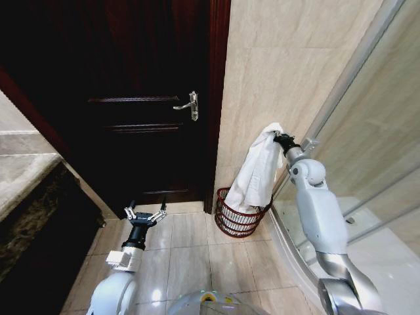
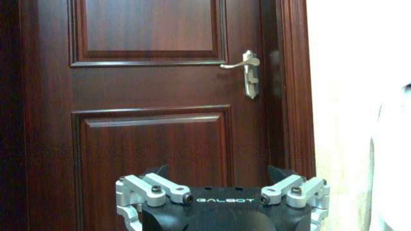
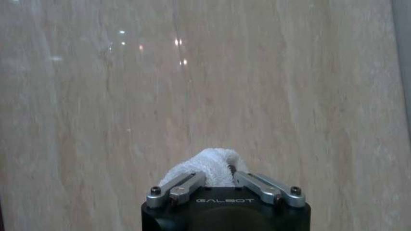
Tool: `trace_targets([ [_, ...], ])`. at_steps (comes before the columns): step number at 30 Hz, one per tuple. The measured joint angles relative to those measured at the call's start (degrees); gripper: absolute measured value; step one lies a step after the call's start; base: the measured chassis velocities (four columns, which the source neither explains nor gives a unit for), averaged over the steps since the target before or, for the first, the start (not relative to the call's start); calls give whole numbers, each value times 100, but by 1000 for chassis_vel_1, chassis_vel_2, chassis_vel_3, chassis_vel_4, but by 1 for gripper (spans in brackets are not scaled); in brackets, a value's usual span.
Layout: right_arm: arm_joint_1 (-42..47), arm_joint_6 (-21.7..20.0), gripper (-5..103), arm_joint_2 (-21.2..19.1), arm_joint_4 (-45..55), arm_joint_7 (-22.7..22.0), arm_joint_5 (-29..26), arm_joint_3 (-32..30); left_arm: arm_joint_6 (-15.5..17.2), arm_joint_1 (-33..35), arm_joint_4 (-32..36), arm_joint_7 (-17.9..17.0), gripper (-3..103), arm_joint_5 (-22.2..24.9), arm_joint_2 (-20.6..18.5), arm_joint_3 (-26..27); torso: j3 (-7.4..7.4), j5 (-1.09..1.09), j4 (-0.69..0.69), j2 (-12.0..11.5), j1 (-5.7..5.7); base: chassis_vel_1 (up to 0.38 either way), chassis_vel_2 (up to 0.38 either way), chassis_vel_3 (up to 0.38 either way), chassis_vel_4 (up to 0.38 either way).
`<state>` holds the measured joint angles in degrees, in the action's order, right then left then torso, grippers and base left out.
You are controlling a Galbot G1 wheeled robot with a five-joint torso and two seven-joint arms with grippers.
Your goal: Discard the used towel into the hamper.
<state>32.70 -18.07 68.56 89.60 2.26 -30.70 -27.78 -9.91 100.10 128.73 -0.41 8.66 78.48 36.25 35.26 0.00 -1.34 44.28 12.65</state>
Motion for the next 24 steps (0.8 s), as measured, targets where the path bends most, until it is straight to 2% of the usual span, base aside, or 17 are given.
trace_targets([
  [24, 131, 295, 3, 244, -498, 172, 264, -52, -14, 1, -5, 0, 100, 0, 7, -12, -169, 0, 0, -308, -138, 0, 0, 0, 0],
])
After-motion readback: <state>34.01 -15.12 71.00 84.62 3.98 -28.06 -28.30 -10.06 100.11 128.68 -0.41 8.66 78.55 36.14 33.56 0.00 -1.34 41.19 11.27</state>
